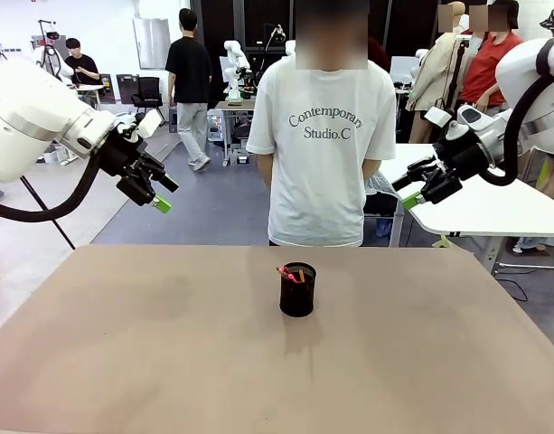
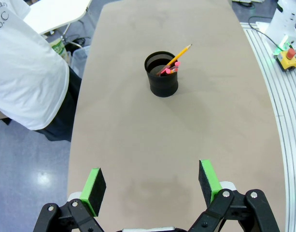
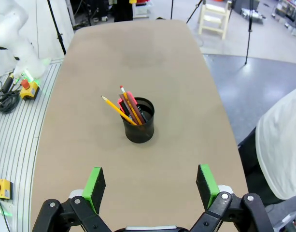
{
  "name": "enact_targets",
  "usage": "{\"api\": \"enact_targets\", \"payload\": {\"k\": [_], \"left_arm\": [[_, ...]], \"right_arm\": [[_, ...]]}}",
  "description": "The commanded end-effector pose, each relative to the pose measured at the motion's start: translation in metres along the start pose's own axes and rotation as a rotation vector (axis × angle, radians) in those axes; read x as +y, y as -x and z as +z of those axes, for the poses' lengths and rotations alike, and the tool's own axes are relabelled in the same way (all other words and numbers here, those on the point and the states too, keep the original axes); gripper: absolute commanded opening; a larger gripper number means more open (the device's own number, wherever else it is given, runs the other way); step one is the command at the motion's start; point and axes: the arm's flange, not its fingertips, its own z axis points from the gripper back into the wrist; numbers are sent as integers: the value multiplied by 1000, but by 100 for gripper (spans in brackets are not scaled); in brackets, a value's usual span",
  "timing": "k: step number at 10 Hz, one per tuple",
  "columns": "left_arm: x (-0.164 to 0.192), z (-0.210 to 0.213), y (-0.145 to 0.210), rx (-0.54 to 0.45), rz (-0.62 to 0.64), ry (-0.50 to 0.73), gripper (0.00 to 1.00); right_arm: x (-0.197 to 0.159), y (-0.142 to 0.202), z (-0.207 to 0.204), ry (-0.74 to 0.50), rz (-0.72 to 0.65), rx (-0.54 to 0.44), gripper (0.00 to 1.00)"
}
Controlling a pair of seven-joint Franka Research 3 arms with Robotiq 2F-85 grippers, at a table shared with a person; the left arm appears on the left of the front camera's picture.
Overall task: Place the pens into the pen holder.
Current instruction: Pick up a writing instrument from the table and place it into the Pen holder.
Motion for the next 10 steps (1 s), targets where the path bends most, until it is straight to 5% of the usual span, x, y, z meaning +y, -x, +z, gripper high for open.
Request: {"api": "enact_targets", "payload": {"k": [1, 10], "left_arm": [[0, 2, 0, 1, 1, -6, 100], [0, 2, 0, 1, 1, -6, 100]], "right_arm": [[0, -1, 1, 2, 3, 0, 100], [0, -1, 1, 2, 3, 0, 100]]}}
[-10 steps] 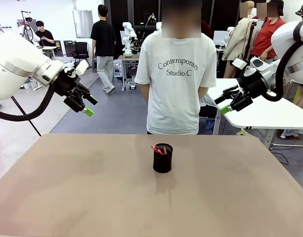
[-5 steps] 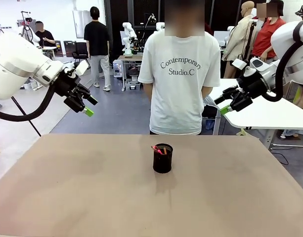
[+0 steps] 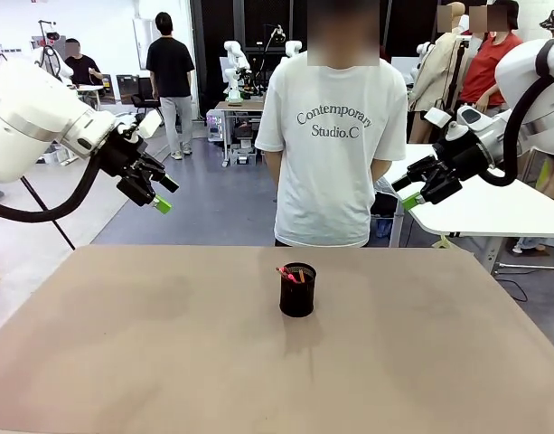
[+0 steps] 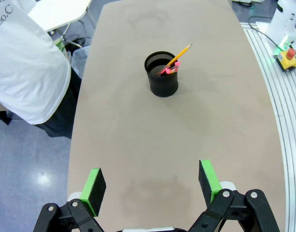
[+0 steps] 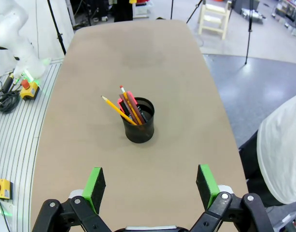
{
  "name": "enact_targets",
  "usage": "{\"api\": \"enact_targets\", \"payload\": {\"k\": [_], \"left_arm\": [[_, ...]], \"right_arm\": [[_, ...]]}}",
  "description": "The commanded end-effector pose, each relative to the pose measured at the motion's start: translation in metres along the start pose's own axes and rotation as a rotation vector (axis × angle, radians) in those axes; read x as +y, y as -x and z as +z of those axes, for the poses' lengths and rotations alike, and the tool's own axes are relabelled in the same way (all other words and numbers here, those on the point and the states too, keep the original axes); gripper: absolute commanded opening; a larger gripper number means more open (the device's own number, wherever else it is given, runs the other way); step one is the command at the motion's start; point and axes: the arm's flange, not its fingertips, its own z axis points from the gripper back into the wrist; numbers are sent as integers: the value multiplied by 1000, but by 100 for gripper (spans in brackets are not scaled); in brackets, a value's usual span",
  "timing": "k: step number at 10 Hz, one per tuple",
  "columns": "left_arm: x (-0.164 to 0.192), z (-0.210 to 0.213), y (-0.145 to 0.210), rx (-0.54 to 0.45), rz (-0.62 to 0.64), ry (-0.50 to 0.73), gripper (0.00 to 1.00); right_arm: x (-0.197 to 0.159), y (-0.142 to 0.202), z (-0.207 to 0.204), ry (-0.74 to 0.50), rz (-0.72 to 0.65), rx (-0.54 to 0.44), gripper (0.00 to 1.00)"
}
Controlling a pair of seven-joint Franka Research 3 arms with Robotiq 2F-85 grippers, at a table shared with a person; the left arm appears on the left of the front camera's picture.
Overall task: Place the pens into the pen holder.
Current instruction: Pick up a writing instrument from the table and place it into the Pen holder.
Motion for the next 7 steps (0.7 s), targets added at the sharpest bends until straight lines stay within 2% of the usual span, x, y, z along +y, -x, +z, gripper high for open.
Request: {"api": "enact_targets", "payload": {"k": [1, 7], "left_arm": [[0, 2, 0, 1, 1, -6, 100], [0, 2, 0, 1, 1, -6, 100]], "right_arm": [[0, -1, 1, 2, 3, 0, 100], [0, -1, 1, 2, 3, 0, 100]]}}
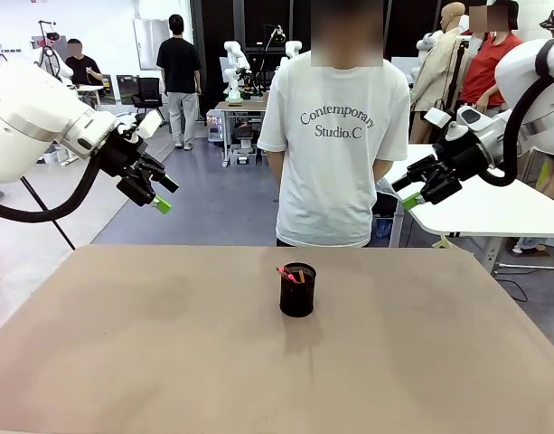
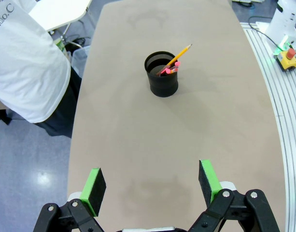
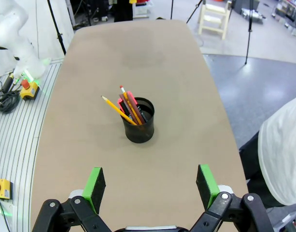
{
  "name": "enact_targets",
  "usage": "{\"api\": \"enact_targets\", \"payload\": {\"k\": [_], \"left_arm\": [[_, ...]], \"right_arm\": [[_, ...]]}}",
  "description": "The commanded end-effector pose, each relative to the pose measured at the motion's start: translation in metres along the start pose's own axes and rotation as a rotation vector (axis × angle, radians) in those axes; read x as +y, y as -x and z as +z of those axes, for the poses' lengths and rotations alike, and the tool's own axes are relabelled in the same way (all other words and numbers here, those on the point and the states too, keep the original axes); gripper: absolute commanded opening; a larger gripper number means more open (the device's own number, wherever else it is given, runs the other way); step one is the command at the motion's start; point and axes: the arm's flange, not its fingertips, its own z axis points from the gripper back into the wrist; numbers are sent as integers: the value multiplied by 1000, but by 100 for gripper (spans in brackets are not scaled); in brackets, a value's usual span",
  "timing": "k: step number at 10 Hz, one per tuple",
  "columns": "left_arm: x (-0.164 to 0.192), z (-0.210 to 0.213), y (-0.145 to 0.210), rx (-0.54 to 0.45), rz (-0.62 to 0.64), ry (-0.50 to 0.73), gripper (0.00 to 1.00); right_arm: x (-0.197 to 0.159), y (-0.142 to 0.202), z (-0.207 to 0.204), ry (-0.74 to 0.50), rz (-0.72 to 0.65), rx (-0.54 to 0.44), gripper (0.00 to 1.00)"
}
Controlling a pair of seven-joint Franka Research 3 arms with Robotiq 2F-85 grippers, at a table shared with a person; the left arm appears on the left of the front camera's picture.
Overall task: Place the pens into the pen holder.
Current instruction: Pick up a writing instrument from the table and place it into the Pen holder.
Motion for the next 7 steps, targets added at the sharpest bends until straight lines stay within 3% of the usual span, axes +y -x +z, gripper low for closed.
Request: {"api": "enact_targets", "payload": {"k": [1, 7], "left_arm": [[0, 2, 0, 1, 1, -6, 100], [0, 2, 0, 1, 1, -6, 100]], "right_arm": [[0, -1, 1, 2, 3, 0, 100], [0, -1, 1, 2, 3, 0, 100]]}}
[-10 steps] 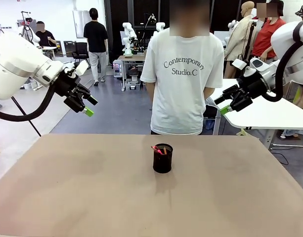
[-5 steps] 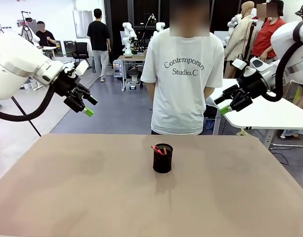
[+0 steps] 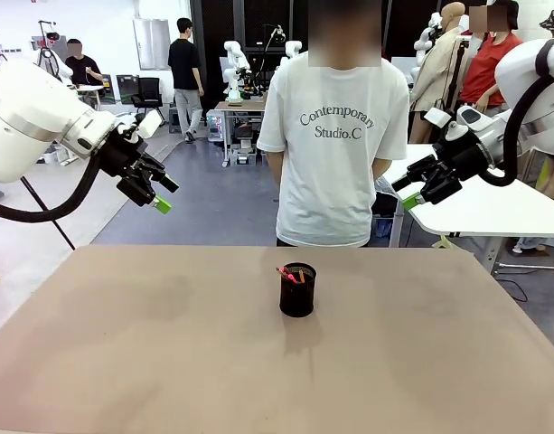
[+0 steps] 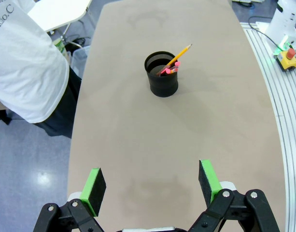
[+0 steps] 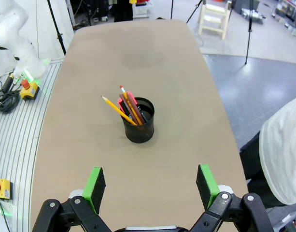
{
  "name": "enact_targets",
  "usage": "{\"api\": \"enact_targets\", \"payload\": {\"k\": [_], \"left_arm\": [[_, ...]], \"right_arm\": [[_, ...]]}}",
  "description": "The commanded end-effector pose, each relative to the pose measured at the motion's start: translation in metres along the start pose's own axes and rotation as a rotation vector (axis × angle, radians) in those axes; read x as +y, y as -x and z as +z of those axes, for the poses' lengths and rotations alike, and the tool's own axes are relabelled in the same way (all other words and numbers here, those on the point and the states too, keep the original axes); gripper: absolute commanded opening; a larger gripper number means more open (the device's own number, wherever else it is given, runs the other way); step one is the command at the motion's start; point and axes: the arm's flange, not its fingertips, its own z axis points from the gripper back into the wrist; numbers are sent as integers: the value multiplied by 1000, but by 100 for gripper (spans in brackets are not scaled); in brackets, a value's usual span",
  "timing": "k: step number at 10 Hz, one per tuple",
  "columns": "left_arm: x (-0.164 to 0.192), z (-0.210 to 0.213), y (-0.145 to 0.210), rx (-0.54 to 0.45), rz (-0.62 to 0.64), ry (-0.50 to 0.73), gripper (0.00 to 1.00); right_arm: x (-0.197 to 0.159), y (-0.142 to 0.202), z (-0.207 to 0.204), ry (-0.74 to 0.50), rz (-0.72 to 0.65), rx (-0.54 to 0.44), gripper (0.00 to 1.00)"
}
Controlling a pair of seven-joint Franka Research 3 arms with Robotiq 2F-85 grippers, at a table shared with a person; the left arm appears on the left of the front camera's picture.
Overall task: Place the pens into the pen holder.
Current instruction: Pick up a writing instrument from the table and place it into the Pen holder.
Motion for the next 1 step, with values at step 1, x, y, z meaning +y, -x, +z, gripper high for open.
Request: {"api": "enact_targets", "payload": {"k": [1], "left_arm": [[0, 2, 0, 1, 1, -6, 100]], "right_arm": [[0, -1, 1, 2, 3, 0, 100]]}}
